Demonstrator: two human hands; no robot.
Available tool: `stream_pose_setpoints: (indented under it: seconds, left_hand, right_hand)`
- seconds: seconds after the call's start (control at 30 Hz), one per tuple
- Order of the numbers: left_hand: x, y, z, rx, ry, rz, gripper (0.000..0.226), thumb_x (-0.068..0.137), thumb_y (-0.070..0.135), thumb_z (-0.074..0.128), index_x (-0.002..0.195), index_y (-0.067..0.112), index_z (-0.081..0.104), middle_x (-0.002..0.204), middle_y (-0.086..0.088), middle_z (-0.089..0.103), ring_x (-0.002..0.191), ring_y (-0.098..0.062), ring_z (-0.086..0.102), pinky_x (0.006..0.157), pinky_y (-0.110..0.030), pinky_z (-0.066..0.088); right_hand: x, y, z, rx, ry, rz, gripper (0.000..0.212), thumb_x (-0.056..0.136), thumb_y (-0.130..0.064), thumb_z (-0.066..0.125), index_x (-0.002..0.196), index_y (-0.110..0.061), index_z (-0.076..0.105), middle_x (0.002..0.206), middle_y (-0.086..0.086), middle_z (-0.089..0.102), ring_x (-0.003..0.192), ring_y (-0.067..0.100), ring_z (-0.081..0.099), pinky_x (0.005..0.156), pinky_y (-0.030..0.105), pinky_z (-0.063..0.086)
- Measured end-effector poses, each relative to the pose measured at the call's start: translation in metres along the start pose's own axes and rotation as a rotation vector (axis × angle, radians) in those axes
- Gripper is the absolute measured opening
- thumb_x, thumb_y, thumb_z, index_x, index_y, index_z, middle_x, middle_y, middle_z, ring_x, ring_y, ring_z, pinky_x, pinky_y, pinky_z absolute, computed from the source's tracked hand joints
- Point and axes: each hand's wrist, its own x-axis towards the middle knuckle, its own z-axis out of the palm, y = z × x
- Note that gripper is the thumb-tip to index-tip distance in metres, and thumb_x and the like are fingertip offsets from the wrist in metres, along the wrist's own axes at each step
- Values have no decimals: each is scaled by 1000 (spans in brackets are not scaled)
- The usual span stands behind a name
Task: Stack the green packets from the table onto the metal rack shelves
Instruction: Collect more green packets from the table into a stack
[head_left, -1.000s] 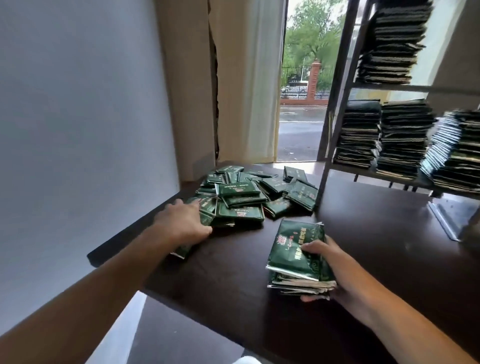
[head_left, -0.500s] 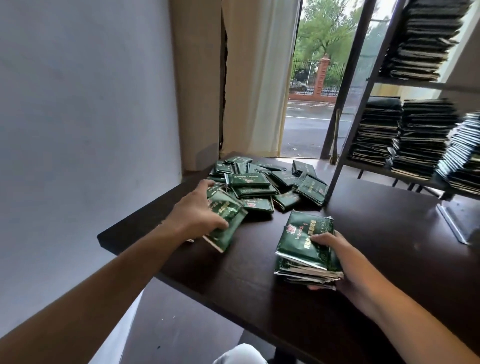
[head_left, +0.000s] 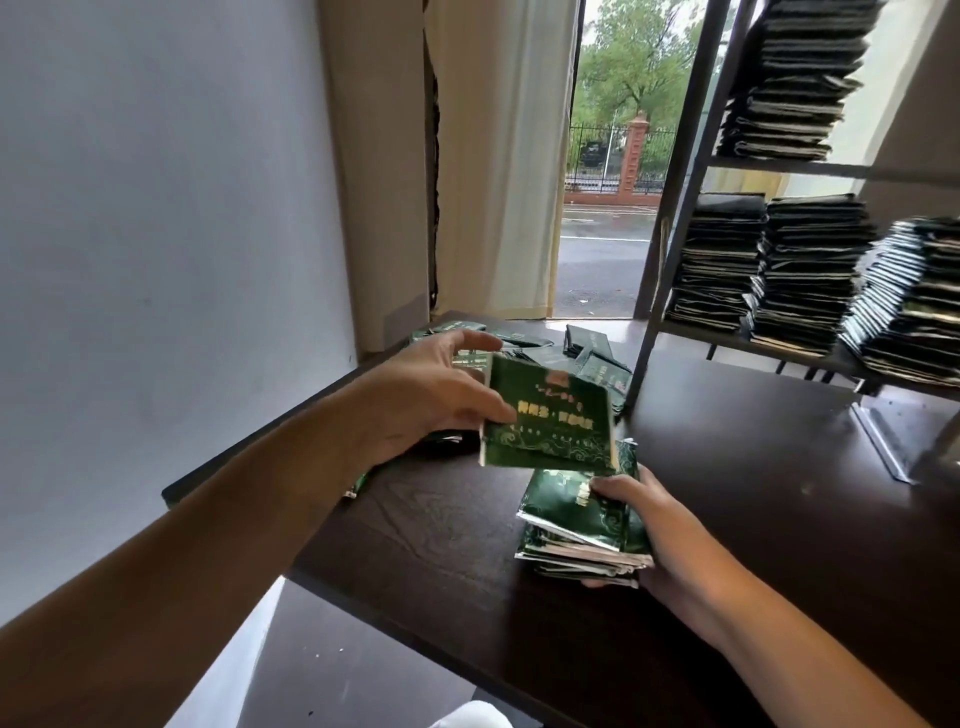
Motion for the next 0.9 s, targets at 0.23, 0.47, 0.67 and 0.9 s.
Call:
stream_pose_setpoints:
  seconds: [0.23,0.47,0.67,0.9]
  left_hand:
    - [19,8,10,-221,77,-26,25,95,0,58,118,6,65,97,-12,72,85,-21,72,68,-34,61]
    - [45,11,14,-221,139,-23,48,77,-12,46,115,14,59,123,-19,57,107,-27,58,80,-40,53]
    - [53,10,6,143,-161,-150,59,60,-4,53,116,6,71,114,-14,71,104,-25,63,80,-30,55]
    - [59,0,29,485,-171,-67,52,67,8,57,113,21,77,105,0,77,101,-19,67,94,-37,53]
  right_hand:
    - [-4,0,-2,-8,-55,-72,37,88,-21,67,123,-28,57,99,9,78,93,33,75,85,52,55]
    - [-8,2,-5,30,-35,-131,33,92,-15,66,119,-31,56,104,8,77,95,27,75,90,42,57]
    - [-5,5,-5,27,-70,-130,35,94,-18,63,124,-35,57,107,3,77,96,24,75,78,33,56]
    - [-3,5,-5,4,-88,-114,33,101,-24,54,133,-32,55,110,2,77,99,22,75,84,35,53]
